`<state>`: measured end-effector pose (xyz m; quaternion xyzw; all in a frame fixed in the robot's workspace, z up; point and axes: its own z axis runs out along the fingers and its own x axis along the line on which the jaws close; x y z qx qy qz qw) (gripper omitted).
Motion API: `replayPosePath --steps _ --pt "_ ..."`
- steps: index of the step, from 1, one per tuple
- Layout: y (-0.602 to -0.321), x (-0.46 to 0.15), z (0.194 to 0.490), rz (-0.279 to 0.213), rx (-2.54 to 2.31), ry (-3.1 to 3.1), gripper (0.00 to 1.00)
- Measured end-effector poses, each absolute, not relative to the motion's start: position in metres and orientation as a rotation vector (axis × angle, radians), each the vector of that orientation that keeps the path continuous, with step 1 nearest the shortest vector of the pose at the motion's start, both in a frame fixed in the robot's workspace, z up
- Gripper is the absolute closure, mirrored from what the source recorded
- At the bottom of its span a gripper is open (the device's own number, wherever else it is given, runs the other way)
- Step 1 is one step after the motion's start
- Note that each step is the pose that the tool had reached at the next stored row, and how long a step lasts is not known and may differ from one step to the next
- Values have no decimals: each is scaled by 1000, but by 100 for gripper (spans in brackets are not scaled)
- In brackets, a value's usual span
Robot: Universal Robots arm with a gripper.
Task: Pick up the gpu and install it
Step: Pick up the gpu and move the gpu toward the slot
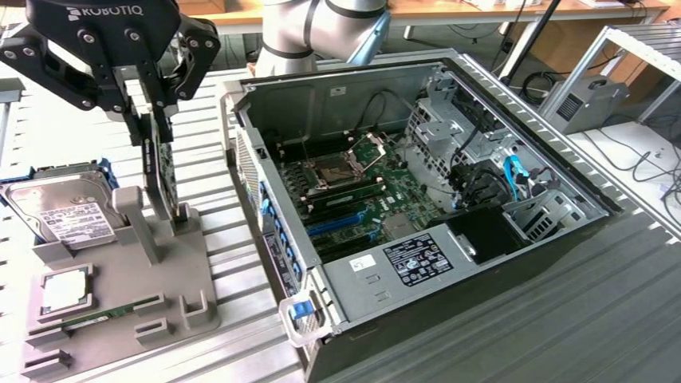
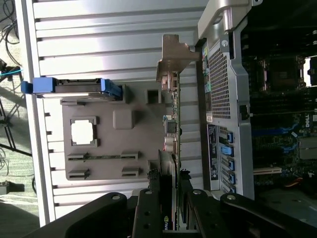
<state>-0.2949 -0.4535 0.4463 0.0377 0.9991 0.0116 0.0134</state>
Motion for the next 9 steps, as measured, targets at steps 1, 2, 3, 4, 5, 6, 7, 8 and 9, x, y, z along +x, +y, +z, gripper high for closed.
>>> replayPosePath --steps 1,2,3,4,5,6,7,8,9 --pt "-453 -294 446 36 118 3112 74" --pt "-453 -292 446 36 118 3112 74" --pt "-453 -290 446 36 118 3112 74" --pt "-454 -289 446 36 118 3112 74" --pt "-453 -287 446 36 118 3112 74" --pt "-453 -272 446 36 118 3112 74" --pt "-453 -257 446 35 118 3112 74" --pt "-453 -248 446 32 118 3112 74" --pt "-453 -245 446 32 118 3112 74"
